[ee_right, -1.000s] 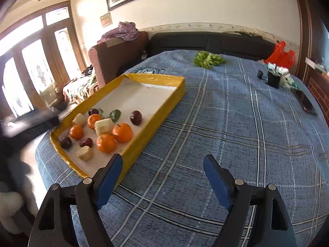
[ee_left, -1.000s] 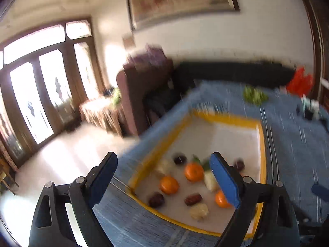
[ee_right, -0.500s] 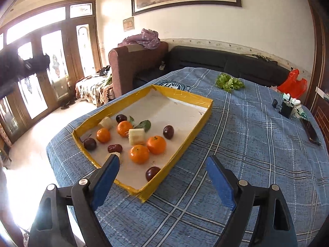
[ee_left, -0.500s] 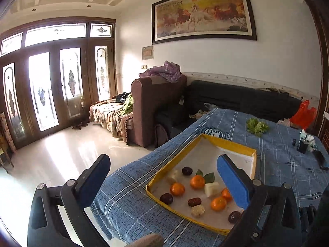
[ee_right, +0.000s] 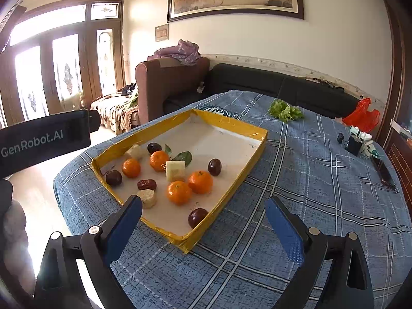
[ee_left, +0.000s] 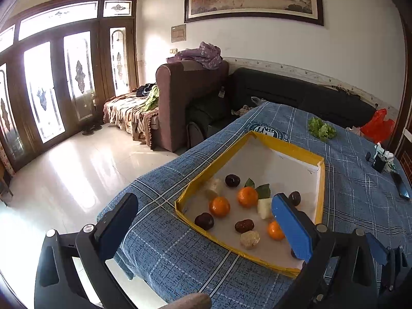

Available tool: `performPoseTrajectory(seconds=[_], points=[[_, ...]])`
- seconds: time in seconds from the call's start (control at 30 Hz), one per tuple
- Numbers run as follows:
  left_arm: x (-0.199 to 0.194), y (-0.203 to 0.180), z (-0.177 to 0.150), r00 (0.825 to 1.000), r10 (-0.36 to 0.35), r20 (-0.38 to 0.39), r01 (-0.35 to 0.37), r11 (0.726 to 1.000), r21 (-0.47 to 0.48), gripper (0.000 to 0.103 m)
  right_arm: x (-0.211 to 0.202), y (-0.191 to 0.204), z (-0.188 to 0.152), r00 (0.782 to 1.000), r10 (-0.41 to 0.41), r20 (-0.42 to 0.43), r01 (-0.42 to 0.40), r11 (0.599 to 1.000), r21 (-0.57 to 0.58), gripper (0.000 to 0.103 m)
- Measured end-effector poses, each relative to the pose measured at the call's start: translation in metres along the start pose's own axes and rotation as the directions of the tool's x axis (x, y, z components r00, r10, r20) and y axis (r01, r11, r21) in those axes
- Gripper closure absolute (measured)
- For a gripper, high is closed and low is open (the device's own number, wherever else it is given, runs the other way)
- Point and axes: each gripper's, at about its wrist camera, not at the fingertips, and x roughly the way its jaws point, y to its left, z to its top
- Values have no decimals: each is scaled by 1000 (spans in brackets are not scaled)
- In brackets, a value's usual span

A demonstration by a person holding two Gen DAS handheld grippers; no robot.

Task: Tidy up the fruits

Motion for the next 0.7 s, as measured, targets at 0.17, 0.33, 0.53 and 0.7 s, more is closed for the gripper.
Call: performPoseTrajectory(seconds=[0.17,0.33,0.53,0.7], points=[[6,5,-2,1000,-6,-26,6,1000,-13,0,4,8,-3,1000,13,-12,-13,1000,-16,4],[6,10,-1,999,-13,-33,11,999,-41,0,8,10,-6,1000,22,-16,-22,1000,-18,4],[-6,12,6,1000,13,16,-13,998,-55,0,7,5,-6,1000,24,7,-24,1000,7,4],[-10,13,6,999,16,28,-14,998,-65,0,3,-1,-6,999,10,39,-11,1000,28,3]])
